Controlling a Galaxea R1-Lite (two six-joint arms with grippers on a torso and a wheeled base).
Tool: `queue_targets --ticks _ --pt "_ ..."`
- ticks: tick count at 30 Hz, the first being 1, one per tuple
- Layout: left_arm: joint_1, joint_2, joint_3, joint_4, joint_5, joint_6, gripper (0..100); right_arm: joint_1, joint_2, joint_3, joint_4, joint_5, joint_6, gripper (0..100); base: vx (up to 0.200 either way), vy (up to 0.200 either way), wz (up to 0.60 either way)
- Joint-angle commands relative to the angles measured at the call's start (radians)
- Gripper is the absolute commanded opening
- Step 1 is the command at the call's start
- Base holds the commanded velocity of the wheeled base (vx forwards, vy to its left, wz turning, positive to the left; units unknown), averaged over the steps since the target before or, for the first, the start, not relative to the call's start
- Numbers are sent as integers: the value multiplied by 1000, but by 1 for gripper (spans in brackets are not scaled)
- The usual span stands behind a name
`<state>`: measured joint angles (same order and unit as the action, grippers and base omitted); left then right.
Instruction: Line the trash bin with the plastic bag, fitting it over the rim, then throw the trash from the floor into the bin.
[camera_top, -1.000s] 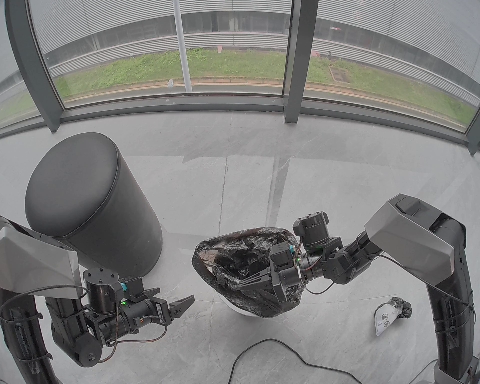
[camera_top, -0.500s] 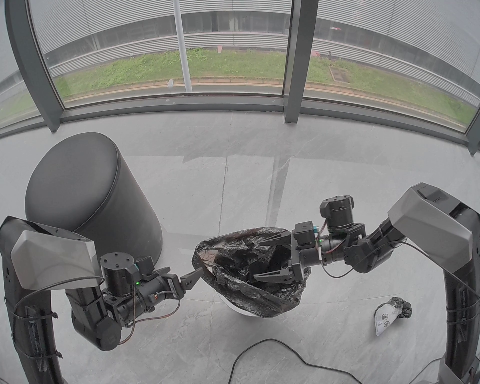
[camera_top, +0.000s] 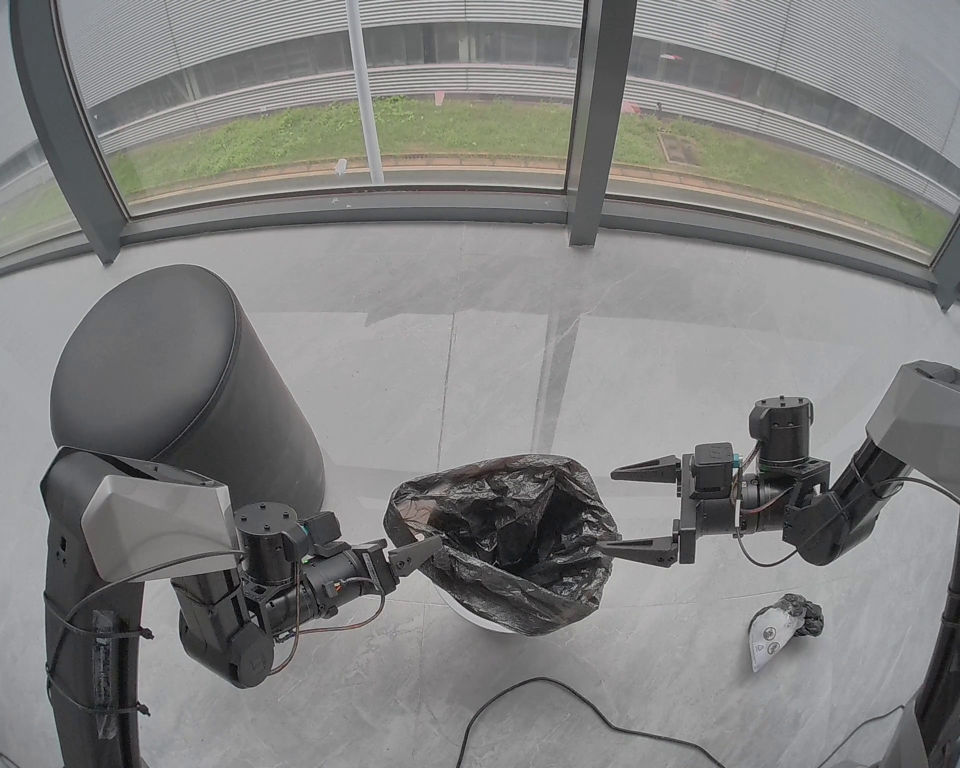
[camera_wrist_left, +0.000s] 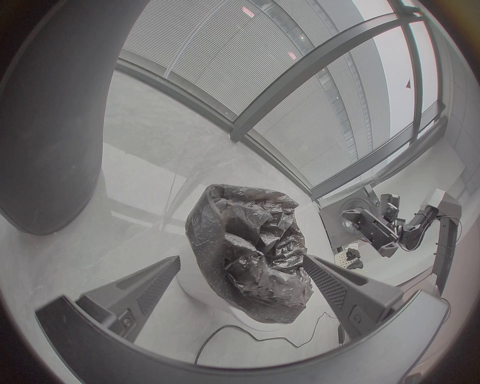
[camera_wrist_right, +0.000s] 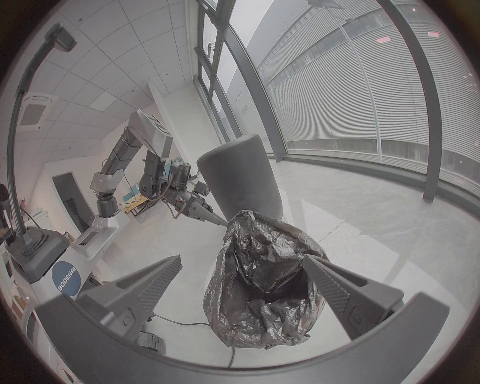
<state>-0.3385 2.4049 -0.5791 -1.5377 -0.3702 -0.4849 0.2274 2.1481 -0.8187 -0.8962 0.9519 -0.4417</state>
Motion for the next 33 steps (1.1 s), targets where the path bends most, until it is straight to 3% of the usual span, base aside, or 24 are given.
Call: queue_targets --ticks 1,13,22,33 --pt "6 57 -30 -1 -7 -4 100 -16 -50 38 -23 -1 0 100 0 0 0" --pt "-2 89 -142 -2 -13 -6 100 -11 -54 50 -32 -22 0 100 0 0 0" --pt "-7 89 -146 -2 -79 -3 100 -16 -51 50 -32 -22 -2 100 0 0 0" --pt "-20 49 -151 -2 -96 -3 100 -16 -40 50 -33 -24 -3 100 0 0 0"
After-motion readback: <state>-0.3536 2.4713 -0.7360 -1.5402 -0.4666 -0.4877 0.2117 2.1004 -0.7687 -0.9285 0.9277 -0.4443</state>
